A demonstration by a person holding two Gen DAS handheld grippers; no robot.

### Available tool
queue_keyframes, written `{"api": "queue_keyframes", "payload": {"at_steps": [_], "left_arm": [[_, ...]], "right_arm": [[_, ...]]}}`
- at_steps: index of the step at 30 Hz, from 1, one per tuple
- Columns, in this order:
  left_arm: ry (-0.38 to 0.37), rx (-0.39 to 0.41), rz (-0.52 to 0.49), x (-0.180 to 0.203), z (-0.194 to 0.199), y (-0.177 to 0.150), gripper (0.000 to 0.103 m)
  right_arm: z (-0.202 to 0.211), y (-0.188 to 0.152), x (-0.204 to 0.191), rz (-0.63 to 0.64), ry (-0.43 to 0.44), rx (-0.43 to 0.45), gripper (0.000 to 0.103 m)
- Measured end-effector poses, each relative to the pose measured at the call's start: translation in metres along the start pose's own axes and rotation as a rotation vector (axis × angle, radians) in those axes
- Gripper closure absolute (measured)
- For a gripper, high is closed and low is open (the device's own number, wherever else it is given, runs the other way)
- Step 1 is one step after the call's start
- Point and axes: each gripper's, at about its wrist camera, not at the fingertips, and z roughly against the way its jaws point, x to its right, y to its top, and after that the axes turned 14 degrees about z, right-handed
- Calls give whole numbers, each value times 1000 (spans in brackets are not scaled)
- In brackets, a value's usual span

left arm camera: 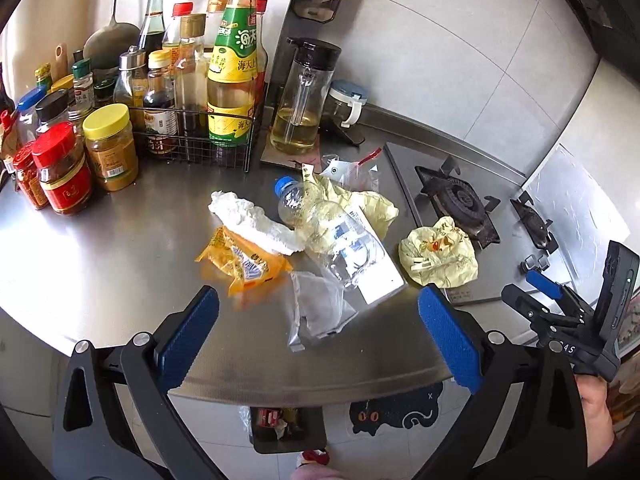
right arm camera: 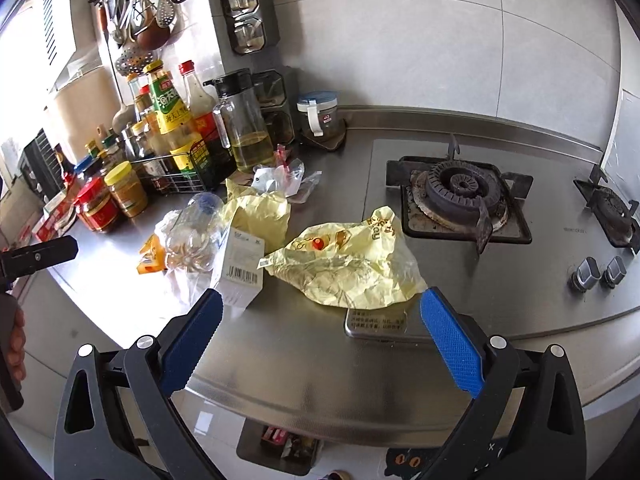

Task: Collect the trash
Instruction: 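Raise both open tools back over the counter, then grasp the clear plastic bottle with the left tool while the right tool grasps the yellow plastic bag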

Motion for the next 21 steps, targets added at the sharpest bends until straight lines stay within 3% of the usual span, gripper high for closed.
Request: {"api": "queue_keyframes", "payload": {"at_steps": [13,21], "left_arm": [[72,-57,99,26,-85,39,10],[198,-87,74,30,-123,45,12]], "right_arm": [[-61,21,26,43,32,-35,4],[-84,19,38,26,64,-68,4]]}}
